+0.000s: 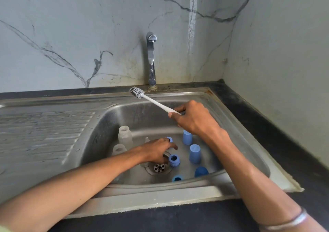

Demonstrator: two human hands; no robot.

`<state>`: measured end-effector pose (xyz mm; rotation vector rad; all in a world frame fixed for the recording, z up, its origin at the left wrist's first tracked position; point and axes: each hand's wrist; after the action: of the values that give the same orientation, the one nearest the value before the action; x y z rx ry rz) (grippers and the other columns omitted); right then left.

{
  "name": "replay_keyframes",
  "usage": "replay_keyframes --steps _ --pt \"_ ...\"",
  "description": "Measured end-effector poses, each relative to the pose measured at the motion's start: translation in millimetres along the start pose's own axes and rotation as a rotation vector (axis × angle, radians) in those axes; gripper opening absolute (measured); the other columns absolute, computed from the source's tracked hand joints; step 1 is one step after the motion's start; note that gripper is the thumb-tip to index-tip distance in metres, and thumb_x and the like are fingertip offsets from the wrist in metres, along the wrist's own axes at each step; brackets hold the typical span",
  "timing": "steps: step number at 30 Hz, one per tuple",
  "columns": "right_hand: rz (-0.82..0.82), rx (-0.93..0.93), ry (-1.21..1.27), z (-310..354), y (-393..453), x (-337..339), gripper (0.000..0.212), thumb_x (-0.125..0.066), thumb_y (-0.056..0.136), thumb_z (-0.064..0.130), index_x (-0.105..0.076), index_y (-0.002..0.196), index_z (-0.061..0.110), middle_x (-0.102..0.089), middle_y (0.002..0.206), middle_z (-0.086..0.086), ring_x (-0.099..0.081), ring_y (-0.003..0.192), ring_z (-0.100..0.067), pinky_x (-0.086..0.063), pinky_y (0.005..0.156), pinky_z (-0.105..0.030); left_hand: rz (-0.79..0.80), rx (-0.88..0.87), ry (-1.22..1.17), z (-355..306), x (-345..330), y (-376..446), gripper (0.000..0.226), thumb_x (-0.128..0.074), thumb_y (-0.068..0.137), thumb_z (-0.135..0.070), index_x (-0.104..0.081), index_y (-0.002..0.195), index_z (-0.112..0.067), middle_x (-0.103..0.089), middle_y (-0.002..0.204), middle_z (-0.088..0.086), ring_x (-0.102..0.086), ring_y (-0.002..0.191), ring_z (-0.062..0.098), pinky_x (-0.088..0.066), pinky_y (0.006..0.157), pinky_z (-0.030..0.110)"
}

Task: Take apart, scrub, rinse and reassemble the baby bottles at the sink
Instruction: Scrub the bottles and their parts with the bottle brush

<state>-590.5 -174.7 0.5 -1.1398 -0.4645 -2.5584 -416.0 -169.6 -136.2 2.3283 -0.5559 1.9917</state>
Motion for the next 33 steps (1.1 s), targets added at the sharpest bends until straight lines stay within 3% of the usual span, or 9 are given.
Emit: replay_keyframes --steps 3,8,12,16,20,23,28,30,33 --pt "0.031 -0.014 -0.006 -3 0 0 0.03 -0.064 0.093 0.044 -0.073 0.117 0.027 -0.067 0.073 0.006 -0.063 0.068 -0.01 -0.04 0.051 -0.019 0.052 -0.067 0.02 -7 -5 9 0.058 -0.072 0.085 -0.028 -0.052 0.139 -0.031 -0.052 0.128 0.004 -0.055 0.117 0.022 -0.051 0.093 0.041" --pt "0.064 -0.031 -0.052 -9 4 -4 0.028 -0.066 0.091 0.043 -0.076 0.109 0.025 -0.072 0.079 0.0 -0.067 0.079 -0.018 -0.051 0.067 -0.029 0.051 -0.092 -0.033 -8 -14 21 0.042 -0.072 0.083 -0.016 -0.063 0.123 -0.021 -0.062 0.113 0.004 -0.06 0.104 0.023 -0.049 0.078 0.031" --pt "0.065 -0.032 -0.078 -12 5 -6 0.027 -0.065 0.09 0.041 -0.076 0.109 0.026 -0.072 0.08 0.0 -0.067 0.081 -0.018 -0.047 0.065 -0.027 -0.088 -0.001 -0.138 -4 -4 23 0.044 -0.079 0.076 -0.021 -0.067 0.119 -0.023 -0.066 0.115 0.0 -0.061 0.107 0.015 -0.051 0.086 0.029" --pt "0.04 -0.062 -0.084 -15 4 -2 0.023 -0.064 0.091 0.039 -0.076 0.106 0.026 -0.072 0.079 0.002 -0.065 0.079 -0.016 -0.041 0.058 -0.024 -0.219 0.102 -0.269 4 23 13 0.041 -0.084 0.074 -0.022 -0.071 0.113 -0.024 -0.07 0.097 -0.005 -0.064 0.086 0.013 -0.052 0.078 0.027" --pt "0.048 -0.081 -0.079 -14 3 0 0.023 -0.064 0.093 0.038 -0.073 0.111 0.028 -0.07 0.081 0.004 -0.063 0.076 -0.012 -0.041 0.059 -0.023 -0.334 0.238 -0.367 17 46 -8 0.051 -0.086 0.076 -0.019 -0.069 0.124 -0.021 -0.071 0.112 0.001 -0.063 0.094 0.012 -0.048 0.087 0.023" --pt "0.084 -0.1 -0.027 -15 5 4 0.02 -0.067 0.092 0.037 -0.074 0.109 0.03 -0.071 0.078 0.005 -0.061 0.068 -0.01 -0.044 0.062 -0.025 -0.468 0.313 -0.436 27 64 -27 0.049 -0.086 0.076 -0.016 -0.07 0.123 -0.017 -0.073 0.113 0.002 -0.065 0.099 0.01 -0.045 0.088 0.019" --pt "0.13 -0.11 0.042 -22 8 15 0.013 -0.066 0.094 0.032 -0.076 0.101 0.03 -0.071 0.069 0.006 -0.053 0.054 -0.01 -0.041 0.047 -0.02 -0.643 0.432 -0.844 41 79 -64 0.032 -0.073 0.087 -0.003 -0.069 0.119 -0.001 -0.069 0.089 0.013 -0.066 0.075 0.023 -0.058 0.084 0.041" --pt "0.169 -0.135 0.086 -24 7 17 0.014 -0.062 0.098 0.028 -0.074 0.104 0.029 -0.066 0.058 0.01 -0.047 0.048 -0.008 -0.037 0.042 -0.019 -0.713 0.45 -1.001 49 78 -79 0.028 -0.069 0.091 -0.003 -0.068 0.118 0.005 -0.068 0.086 0.013 -0.066 0.069 0.021 -0.06 0.079 0.033" --pt "0.254 -0.155 0.056 -24 4 21 0.018 -0.061 0.098 0.025 -0.073 0.112 0.024 -0.071 0.072 0.005 -0.048 0.051 -0.008 -0.038 0.042 -0.018 -0.834 0.468 -1.28 53 83 -99 0.013 -0.061 0.097 -0.005 -0.067 0.107 0.001 -0.064 0.093 0.016 -0.065 0.073 0.022 -0.06 0.067 0.021"
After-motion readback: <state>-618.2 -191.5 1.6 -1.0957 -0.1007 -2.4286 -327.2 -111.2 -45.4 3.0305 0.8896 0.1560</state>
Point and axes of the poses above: each hand's wrist, its own y-axis towards the middle knuckle, its own x-axis out of the back of the hand, z = x × y
